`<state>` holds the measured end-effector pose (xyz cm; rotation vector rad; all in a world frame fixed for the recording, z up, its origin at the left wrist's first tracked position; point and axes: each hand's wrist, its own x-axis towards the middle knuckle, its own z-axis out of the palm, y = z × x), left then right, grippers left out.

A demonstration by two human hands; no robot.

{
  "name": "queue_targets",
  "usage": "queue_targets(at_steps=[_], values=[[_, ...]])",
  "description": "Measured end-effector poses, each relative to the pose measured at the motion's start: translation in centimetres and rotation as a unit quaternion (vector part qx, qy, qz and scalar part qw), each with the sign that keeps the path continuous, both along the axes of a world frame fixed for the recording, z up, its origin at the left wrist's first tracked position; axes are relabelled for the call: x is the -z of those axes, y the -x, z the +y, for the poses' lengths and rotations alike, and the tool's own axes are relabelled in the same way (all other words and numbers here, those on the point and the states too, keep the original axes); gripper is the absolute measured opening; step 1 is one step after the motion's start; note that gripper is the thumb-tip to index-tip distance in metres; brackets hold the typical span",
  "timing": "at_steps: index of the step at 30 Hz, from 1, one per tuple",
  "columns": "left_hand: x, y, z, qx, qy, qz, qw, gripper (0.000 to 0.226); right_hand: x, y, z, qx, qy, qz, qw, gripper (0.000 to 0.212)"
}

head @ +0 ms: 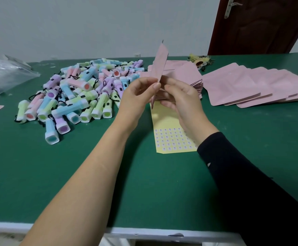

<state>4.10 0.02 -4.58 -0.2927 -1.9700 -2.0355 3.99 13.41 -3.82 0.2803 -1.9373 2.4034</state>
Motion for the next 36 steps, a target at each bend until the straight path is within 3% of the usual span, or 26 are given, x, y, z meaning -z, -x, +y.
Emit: queue_targets(at_steps=[11, 17, 27, 36], values=[[-0.08, 0.13, -0.21, 0.021, -0.016, -0.005, 1.000, 0.011, -0.16, -0.21, -0.02, 0.000, 0.005, 0.008, 1.000, 0.025], [0.07, 0.20, -0.19, 0.018, -0.002, -0.006, 1.000, 0.017, -0.19, -0.36, -0.08, -0.004, 0.017, 0.011, 1.000, 0.013], [0.03, 0.20, -0.13, 0.027, 0.002, -0.001, 1.000, 0.021, 0.11, -0.19, 0.03, -0.001, 0.027, 0.037, 0.999, 0.026], [-0.19, 0.04, -0.14, 0.025, 0.006, -0.007, 1.000, 0.030, -0.01, -0.37, -0.06, -0.007, 0.022, 0.042, 0.999, 0.019]])
